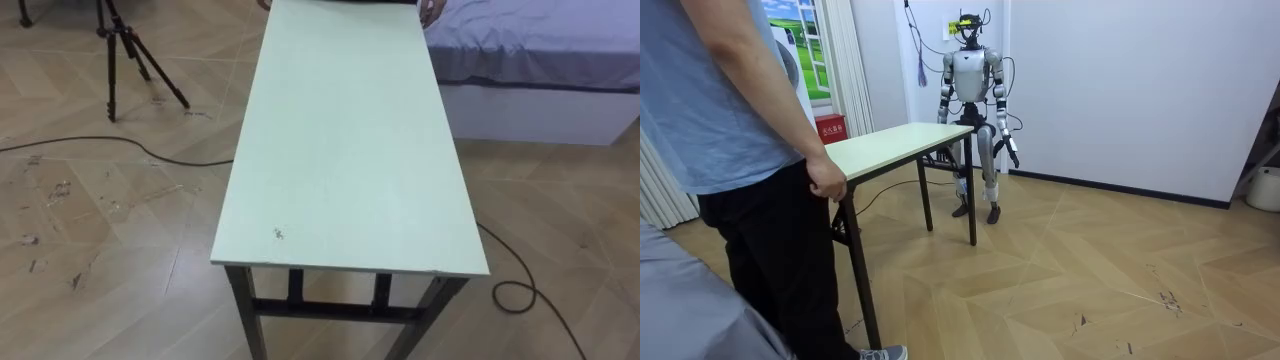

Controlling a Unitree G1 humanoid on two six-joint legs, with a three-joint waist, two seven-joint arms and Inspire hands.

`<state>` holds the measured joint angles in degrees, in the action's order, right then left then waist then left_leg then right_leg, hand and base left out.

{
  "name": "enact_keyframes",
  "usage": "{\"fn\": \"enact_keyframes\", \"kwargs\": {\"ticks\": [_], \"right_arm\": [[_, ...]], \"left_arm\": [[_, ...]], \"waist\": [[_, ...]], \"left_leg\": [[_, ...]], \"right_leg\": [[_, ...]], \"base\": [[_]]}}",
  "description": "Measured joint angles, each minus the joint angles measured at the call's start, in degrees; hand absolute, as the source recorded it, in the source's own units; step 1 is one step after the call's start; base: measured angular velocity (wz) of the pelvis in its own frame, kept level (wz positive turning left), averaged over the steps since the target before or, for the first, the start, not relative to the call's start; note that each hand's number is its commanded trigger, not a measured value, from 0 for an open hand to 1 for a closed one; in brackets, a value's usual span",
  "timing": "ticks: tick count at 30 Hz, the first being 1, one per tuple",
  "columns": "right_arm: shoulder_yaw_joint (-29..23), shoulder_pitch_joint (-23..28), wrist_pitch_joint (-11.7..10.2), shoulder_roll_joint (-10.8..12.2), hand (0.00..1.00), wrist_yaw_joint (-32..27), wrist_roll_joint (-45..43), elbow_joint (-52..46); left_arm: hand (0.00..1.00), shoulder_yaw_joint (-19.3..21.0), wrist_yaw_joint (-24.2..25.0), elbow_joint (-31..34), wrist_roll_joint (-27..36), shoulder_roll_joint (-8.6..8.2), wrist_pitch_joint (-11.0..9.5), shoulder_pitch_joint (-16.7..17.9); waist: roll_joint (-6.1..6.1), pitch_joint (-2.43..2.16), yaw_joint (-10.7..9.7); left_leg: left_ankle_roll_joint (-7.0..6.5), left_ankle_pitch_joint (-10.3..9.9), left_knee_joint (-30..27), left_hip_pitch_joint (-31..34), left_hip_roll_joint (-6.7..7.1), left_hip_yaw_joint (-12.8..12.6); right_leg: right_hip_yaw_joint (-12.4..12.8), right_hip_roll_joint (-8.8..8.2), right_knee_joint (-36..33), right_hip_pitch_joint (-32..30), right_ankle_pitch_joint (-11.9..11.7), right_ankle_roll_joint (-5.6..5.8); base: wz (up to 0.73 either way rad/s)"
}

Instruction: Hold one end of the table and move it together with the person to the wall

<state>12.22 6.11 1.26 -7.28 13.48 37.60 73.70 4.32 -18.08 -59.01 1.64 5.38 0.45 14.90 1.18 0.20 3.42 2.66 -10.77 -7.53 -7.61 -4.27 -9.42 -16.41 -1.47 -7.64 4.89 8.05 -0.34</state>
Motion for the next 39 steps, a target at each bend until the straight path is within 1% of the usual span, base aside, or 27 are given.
{"fn": "enact_keyframes", "kwargs": {"ticks": [8, 11, 14, 16, 18, 19, 20, 21, 22, 23, 25, 27, 28, 29, 30, 31, 32, 33, 34, 36, 37, 39], "right_arm": [[-0.11, -0.51, -0.63, -0.07, 0.0, 0.07, -1.27, 0.02], [-0.28, -0.37, -0.6, -0.02, 0.0, 0.02, 0.51, 0.16], [-0.59, -0.07, -0.5, -0.03, 0.0, 0.31, 2.66, 0.17], [-0.67, 0.25, -0.51, -0.15, 0.0, 0.53, 2.94, -0.22], [-0.69, 0.31, -0.5, -0.22, 0.0, 0.72, 3.0, -0.42], [-0.72, 0.35, -0.37, -0.52, 0.0, 1.18, 3.51, -0.48], [-0.73, 0.44, -0.15, -0.79, 0.0, 1.37, 4.07, -0.71], [-0.73, 0.99, 0.29, -1.49, 0.0, 1.64, 5.34, -2.08], [-0.71, 2.07, 0.63, -2.21, 0.0, 1.59, 6.2, -5.5], [-0.71, 2.44, 0.71, -2.61, 0.0, 1.62, 6.94, -7.2], [-1.13, 2.89, 0.66, -2.96, 0.0, 2.1, 9.5, -12.31], [-1.31, 4.4, 0.57, -2.81, 0.0, 2.95, 13.22, -20.46], [-0.87, 5.26, 0.58, -2.55, 0.0, 3.28, 16.53, -24.98], [-0.85, 5.77, 0.56, -2.26, 0.0, 3.73, 17.88, -27.11], [-0.77, 7.0, 0.59, -1.71, 0.0, 4.55, 19.94, -31.05], [-0.29, 8.5, 0.59, -1.63, 0.0, 5.12, 21.51, -36.12], [-0.06, 9.26, 0.55, -1.6, 0.0, 5.57, 22.1, -38.36], [0.32, 10.15, 0.57, -1.24, 0.0, 6.5, 23.37, -41.25], [0.61, 10.32, 0.59, -1.02, 0.0, 6.78, 23.87, -42.3], [2.32, 10.51, 0.72, -0.7, 0.0, 7.63, 25.41, -45.33], [2.51, 10.52, 0.88, -0.55, 0.0, 8.44, 25.48, -46.21], [2.51, 10.84, 1.33, -0.33, 0.0, 8.65, 25.48, -48.8]], "left_arm": [[0.0, -0.05, -0.26, -0.01, 0.02, 0.04, -0.7, -0.69], [0.0, -0.3, -0.09, 0.0, 2.38, 0.03, -0.87, -1.09], [0.0, -0.79, 1.71, -0.6, 7.79, 0.12, -0.9, -1.42], [0.0, -2.27, 4.79, -0.67, 13.54, 0.23, -0.89, -1.44], [0.0, -2.34, 7.7, -0.72, 17.86, 0.29, -0.86, -1.49], [0.0, -2.41, 9.61, -0.7, 20.5, 0.35, -0.82, -1.52], [0.0, -2.43, 10.51, -0.65, 21.96, 0.34, -0.79, -1.52], [0.0, -2.86, 12.39, -0.1, 24.71, 0.35, -0.69, -1.41], [0.0, -3.73, 14.01, 1.16, 27.55, 0.44, -0.65, -1.19], [0.0, -4.17, 14.94, 1.81, 28.68, 0.49, -0.65, -1.13], [0.0, -5.93, 17.65, 3.94, 31.77, 0.75, -0.57, -1.11], [0.0, -8.63, 21.73, 8.16, 36.99, 1.04, -0.55, -0.33], [0.0, -10.65, 23.25, 11.45, 41.31, 1.42, -0.53, 0.58], [0.0, -11.66, 24.1, 13.24, 43.2, 1.71, -0.53, 1.22], [0.0, -12.79, 25.6, 16.03, 45.34, 2.19, -0.58, 2.25], [0.0, -13.79, 26.76, 18.67, 47.39, 2.64, -0.58, 2.95], [0.0, -14.13, 27.34, 19.78, 48.21, 2.66, -0.59, 3.23], [0.0, -14.73, 28.03, 21.65, 49.76, 2.65, -0.6, 3.53], [0.0, -15.01, 28.35, 22.66, 50.65, 2.61, -0.58, 3.65], [0.0, -16.16, 29.18, 28.53, 51.99, 2.29, -0.37, 4.22], [0.0, -16.41, 30.07, 30.96, 52.07, 1.81, -0.37, 4.17], [0.0, -16.95, 30.69, 34.54, 52.81, 1.69, -0.27, 4.19]], "waist": [[-0.13, 0.0, -0.05], [-0.16, 0.0, -0.56], [-0.14, 0.01, -0.58], [-0.21, 0.02, -0.27], [-0.26, 0.05, -0.21], [-0.44, 0.08, -0.14], [-0.56, 0.09, -0.04], [-0.77, 0.15, 0.04], [-0.98, 0.33, 0.1], [-1.1, 0.43, 0.12], [-1.29, 0.5, -0.05], [-1.52, 0.38, -0.02], [-1.61, 0.37, -0.12], [-1.64, 0.35, -0.28], [-1.54, 0.36, -0.27], [-1.66, 0.27, -0.28], [-1.58, 0.32, -0.31], [-1.67, 0.27, -0.32], [-1.6, 0.28, -0.33], [-1.2, 0.28, -0.81], [-1.19, 0.27, -1.09], [-1.26, 0.31, -1.38]], "left_leg": [[0.0, 0.0, 0.01, 0.06, 0.0, -0.02], [0.0, 0.0, 0.01, 0.01, 0.01, -0.08], [0.0, 0.0, 0.01, -0.03, -0.04, -0.74], [0.0, 0.0, -0.09, -0.21, -0.07, -1.47], [-0.01, -0.02, -0.15, -0.08, -0.09, -1.5], [0.01, -0.1, -0.17, -0.08, -0.1, -1.51], [0.0, -0.16, -0.17, -0.1, -0.1, -1.51], [0.01, -0.18, -0.17, -0.11, -0.08, -1.51], [0.01, -0.18, -0.19, 0.06, -0.07, -1.61], [0.01, -0.17, -0.2, 0.16, -0.07, -1.63], [0.01, -0.17, -0.24, 0.52, -0.13, -1.81], [0.01, -0.17, -0.26, 0.61, -0.14, -2.19], [0.01, -0.17, -0.28, 0.54, -0.12, -2.21], [0.01, -0.17, -0.28, 0.49, -0.11, -2.24], [0.01, -0.17, -0.29, 0.36, -0.11, -2.28], [0.01, -0.17, -0.29, 0.19, -0.08, -2.28], [0.01, -0.17, -0.28, 0.24, -0.05, -2.27], [0.01, -0.17, -0.28, 0.26, -0.03, -2.27], [0.01, -0.17, -0.28, 0.26, -0.04, -2.27], [0.01, -0.17, -0.27, 0.44, -0.03, -2.23], [0.01, -0.17, -0.26, 0.4, -0.02, -2.23], [0.01, -0.17, -0.22, 0.27, -0.05, -2.26]], "right_leg": [[-0.14, -0.03, 0.0, -0.04, 0.0, 0.0], [-0.47, -0.1, 0.03, 0.21, 0.01, 0.02], [-0.37, -0.11, 0.0, 0.17, 0.01, 0.02], [0.05, -0.11, -0.05, -0.02, 0.01, 0.02], [0.2, -0.1, -0.06, -0.09, 0.01, 0.01], [0.2, -0.12, -0.07, -0.08, 0.01, 0.01], [0.29, -0.11, -0.09, -0.09, 0.01, 0.01], [0.39, -0.12, -0.14, -0.15, 0.0, 0.03], [0.4, -0.22, -0.24, -0.31, -0.01, 0.03], [0.42, -0.31, -0.27, -0.43, -0.01, 0.04], [0.53, -0.4, -0.48, -1.1, -0.04, 0.0], [0.49, -0.1, -0.48, -1.16, -0.03, 0.02], [0.51, -0.12, -0.46, -1.11, -0.02, 0.03], [0.51, -0.13, -0.42, -1.03, -0.02, 0.04], [0.47, -0.14, -0.37, -0.92, 0.01, 0.06], [0.4, -0.16, -0.33, -0.92, 0.03, 0.07], [0.34, -0.19, -0.3, -0.93, 0.04, 0.09], [0.32, -0.21, -0.3, -0.93, 0.04, 0.1], [0.34, -0.21, -0.31, -0.94, 0.04, 0.1], [0.0, -0.33, -0.39, -1.02, 0.04, 0.1], [-0.15, -0.39, -0.62, -0.98, 0.04, 0.1], [-0.16, -0.42, -1.15, -0.99, 0.04, 0.11]], "base": [[0.0], [0.05], [-0.02], [-0.11], [-0.04], [0.0], [0.0], [0.0], [-0.03], [-0.04], [-0.05], [0.0], [0.0], [-0.04], [0.0], [0.0], [0.0], [0.0], [0.0], [0.04], [0.08], [-0.04]]}}
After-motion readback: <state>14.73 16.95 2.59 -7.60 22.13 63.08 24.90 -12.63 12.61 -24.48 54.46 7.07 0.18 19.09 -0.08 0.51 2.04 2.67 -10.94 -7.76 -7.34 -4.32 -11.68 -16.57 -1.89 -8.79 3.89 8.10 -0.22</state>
